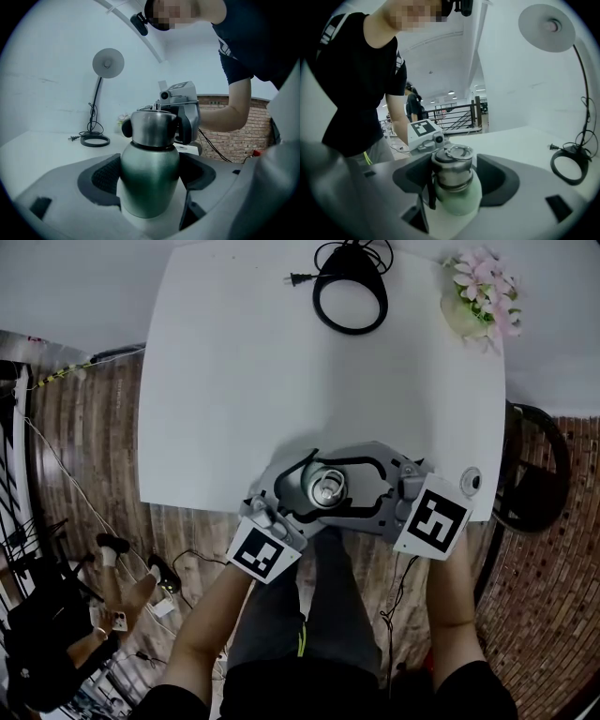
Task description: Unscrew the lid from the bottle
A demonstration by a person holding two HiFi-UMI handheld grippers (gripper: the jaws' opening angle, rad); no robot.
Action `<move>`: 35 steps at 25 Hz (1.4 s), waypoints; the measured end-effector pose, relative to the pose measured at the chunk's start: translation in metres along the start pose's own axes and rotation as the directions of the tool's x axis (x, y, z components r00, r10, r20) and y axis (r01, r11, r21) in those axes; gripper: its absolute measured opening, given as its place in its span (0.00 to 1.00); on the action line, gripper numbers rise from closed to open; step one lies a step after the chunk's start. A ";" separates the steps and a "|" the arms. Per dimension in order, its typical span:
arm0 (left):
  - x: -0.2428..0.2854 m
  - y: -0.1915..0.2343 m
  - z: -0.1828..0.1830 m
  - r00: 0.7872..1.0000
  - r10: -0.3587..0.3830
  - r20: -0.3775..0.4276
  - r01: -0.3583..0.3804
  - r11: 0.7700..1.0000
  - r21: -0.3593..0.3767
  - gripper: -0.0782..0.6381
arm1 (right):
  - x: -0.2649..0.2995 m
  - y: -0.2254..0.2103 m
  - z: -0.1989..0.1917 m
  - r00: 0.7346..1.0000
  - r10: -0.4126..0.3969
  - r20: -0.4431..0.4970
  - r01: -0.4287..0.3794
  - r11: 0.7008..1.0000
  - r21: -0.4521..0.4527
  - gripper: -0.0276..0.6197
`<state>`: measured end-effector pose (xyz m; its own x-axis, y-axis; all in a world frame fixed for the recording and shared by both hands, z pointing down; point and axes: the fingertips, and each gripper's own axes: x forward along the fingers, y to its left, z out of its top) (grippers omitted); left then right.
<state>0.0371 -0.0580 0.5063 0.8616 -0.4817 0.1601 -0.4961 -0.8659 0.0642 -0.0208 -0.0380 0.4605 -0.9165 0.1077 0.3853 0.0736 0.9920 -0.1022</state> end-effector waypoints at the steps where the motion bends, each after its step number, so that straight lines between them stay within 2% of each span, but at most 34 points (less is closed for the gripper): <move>1: 0.000 0.000 0.000 1.000 -0.001 0.000 0.001 1.000 0.001 0.62 | -0.001 -0.001 0.000 1.000 -0.011 0.006 0.011 1.000 0.002 0.49; 6: 0.001 -0.001 -0.001 1.000 0.000 -0.003 0.000 1.000 -0.003 0.62 | -0.012 0.004 -0.010 0.999 -0.037 0.013 0.036 0.998 0.055 0.52; 8: 0.000 -0.001 -0.001 1.000 0.000 -0.004 0.000 1.000 -0.003 0.62 | -0.021 0.003 -0.009 0.993 -0.107 0.056 0.101 0.990 0.103 0.52; 9: 0.000 -0.001 -0.001 1.000 0.000 -0.004 0.000 1.000 -0.002 0.62 | -0.026 0.001 -0.008 0.982 -0.170 0.089 0.156 0.978 0.140 0.52; 10: 0.000 -0.001 -0.001 1.000 0.001 -0.003 -0.001 1.000 -0.002 0.62 | -0.032 -0.002 -0.007 0.962 -0.246 0.122 0.222 0.958 0.181 0.52; 13: 0.001 -0.001 -0.001 1.000 0.003 -0.002 -0.003 1.000 0.000 0.62 | -0.044 -0.007 -0.004 0.872 -0.449 0.196 0.387 0.877 0.286 0.52; 17: 0.002 -0.001 -0.002 1.000 0.003 -0.005 -0.003 1.000 -0.001 0.62 | -0.039 0.002 -0.001 0.795 -0.568 0.213 0.493 0.809 0.320 0.52; 20: 0.001 0.000 -0.001 1.000 0.004 -0.003 -0.004 1.000 0.003 0.62 | -0.033 0.000 0.003 0.722 -0.666 0.188 0.595 0.736 0.324 0.52; 24: 0.003 0.000 -0.001 1.000 0.008 0.001 -0.008 1.000 0.003 0.62 | -0.030 -0.010 0.004 0.617 -0.772 0.153 0.699 0.626 0.345 0.52; 26: 0.003 0.000 0.000 1.000 0.009 0.003 -0.009 1.000 0.005 0.62 | -0.028 -0.015 0.002 0.572 -0.810 0.127 0.739 0.577 0.347 0.52; 30: 0.002 0.000 -0.001 1.000 0.012 0.001 -0.012 1.000 -0.002 0.62 | -0.021 -0.019 0.002 0.522 -0.848 0.093 0.783 0.520 0.341 0.52; 35: 0.001 -0.001 0.000 1.000 0.014 0.001 -0.014 1.000 0.001 0.62 | -0.018 -0.022 0.001 0.496 -0.865 0.074 0.806 0.490 0.332 0.50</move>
<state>0.0382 -0.0579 0.5068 0.8549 -0.4936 0.1601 -0.5077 -0.8594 0.0614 -0.0064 -0.0619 0.4552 -0.5473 -0.8099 0.2112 -0.8330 0.5515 -0.0438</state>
